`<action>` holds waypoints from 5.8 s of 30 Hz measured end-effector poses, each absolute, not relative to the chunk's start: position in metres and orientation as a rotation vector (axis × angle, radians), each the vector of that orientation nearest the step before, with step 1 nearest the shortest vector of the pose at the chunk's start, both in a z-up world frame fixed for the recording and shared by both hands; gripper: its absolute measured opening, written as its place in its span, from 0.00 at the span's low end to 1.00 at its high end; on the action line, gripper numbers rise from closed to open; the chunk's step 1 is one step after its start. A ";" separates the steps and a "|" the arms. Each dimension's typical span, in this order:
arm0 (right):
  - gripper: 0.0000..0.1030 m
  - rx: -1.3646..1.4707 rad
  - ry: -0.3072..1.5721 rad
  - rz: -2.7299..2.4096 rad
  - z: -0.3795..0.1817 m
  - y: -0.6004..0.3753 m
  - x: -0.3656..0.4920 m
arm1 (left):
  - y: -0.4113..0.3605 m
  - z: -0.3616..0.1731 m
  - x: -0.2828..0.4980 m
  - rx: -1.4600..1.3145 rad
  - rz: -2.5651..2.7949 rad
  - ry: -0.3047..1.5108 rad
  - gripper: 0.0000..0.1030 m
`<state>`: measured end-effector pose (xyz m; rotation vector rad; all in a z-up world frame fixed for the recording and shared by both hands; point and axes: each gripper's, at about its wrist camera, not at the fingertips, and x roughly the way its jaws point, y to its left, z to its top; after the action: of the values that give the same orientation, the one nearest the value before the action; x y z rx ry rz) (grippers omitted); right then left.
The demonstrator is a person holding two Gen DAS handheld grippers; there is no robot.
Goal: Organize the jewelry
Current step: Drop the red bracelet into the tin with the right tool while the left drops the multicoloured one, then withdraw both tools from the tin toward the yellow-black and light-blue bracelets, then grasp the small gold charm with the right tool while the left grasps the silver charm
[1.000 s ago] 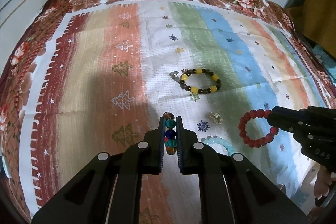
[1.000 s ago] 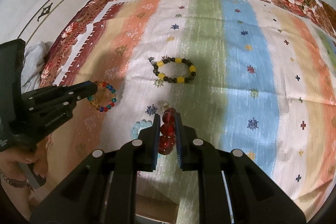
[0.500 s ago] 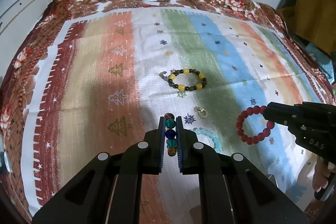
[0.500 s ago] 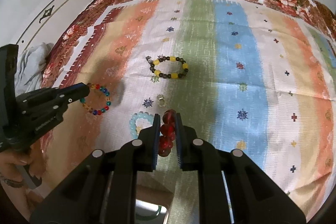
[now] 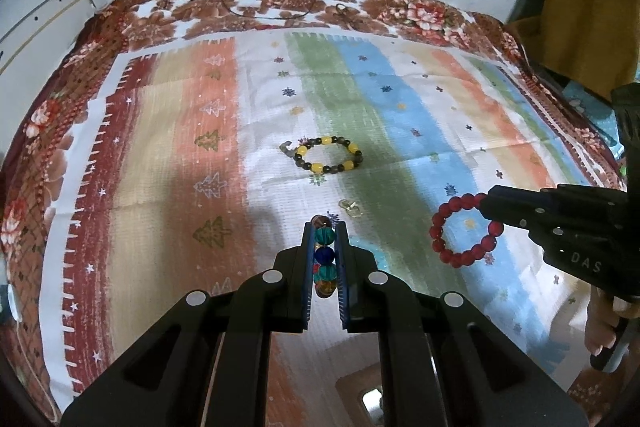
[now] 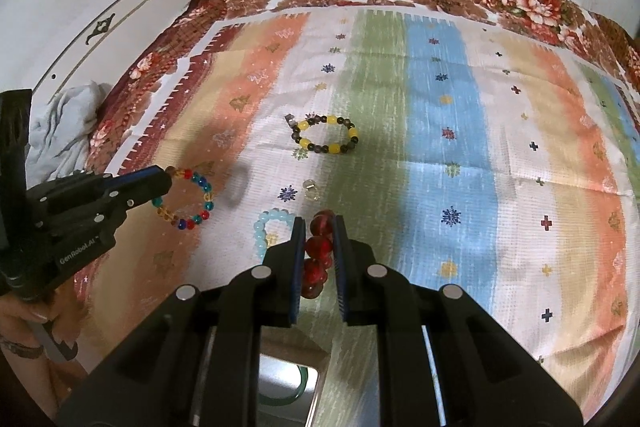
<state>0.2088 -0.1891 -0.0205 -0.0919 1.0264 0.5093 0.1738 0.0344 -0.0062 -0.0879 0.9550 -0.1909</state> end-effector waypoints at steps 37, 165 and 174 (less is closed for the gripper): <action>0.15 -0.106 0.978 0.666 -0.004 -0.199 0.106 | -0.007 0.007 0.061 -0.059 -0.354 0.878 0.09; 0.25 -0.231 1.267 0.561 -0.149 -0.112 0.308 | 0.058 -0.133 0.368 -0.334 -0.138 1.194 0.19; 0.17 -0.220 1.271 0.571 -0.146 -0.114 0.310 | 0.062 -0.130 0.366 -0.348 -0.140 1.188 0.19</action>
<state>0.3095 -0.1138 -0.1461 -0.2204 1.2710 0.5708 0.3661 0.0617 -0.1295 -0.3485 1.1882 -0.1399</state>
